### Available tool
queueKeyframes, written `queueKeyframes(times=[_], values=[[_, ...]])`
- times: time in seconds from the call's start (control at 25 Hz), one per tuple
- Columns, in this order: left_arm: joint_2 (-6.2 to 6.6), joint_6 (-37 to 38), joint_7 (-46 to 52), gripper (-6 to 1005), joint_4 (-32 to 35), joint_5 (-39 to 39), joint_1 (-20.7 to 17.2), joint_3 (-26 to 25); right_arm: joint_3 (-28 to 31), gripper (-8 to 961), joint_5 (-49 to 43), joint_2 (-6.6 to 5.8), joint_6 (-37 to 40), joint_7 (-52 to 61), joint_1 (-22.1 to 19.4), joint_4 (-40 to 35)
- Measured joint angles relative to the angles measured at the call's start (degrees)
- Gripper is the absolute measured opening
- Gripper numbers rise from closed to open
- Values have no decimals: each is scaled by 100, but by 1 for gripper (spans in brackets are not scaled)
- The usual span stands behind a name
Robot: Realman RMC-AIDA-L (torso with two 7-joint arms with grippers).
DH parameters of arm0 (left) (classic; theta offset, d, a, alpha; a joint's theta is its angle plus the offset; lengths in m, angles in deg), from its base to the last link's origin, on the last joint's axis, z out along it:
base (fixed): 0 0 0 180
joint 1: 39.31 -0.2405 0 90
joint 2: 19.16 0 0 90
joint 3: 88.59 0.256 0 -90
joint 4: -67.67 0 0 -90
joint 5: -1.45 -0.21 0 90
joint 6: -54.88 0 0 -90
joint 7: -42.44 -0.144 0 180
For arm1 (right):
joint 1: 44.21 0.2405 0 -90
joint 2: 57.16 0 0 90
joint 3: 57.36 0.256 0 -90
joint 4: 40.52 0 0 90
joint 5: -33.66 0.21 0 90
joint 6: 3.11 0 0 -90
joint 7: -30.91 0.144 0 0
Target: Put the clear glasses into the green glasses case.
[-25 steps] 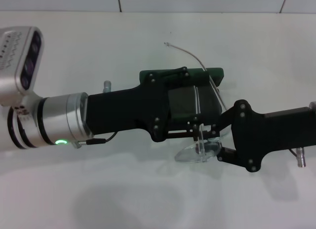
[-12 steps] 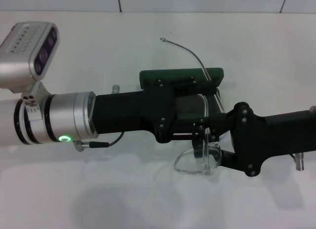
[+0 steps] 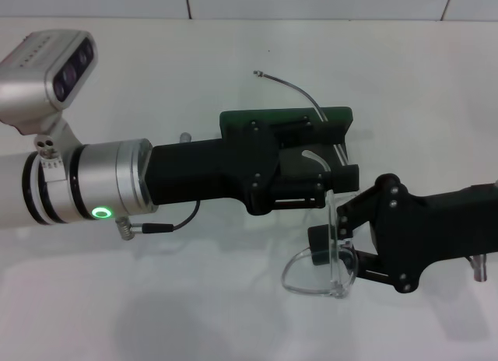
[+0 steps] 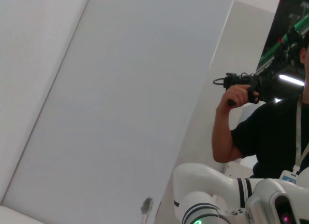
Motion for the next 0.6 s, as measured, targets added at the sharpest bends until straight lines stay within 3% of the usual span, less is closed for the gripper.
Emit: queueKeyframes(times=[0.6], values=[[2, 227, 347, 740, 0, 28, -38, 48, 48, 127, 420, -12, 119, -453, -260, 55]])
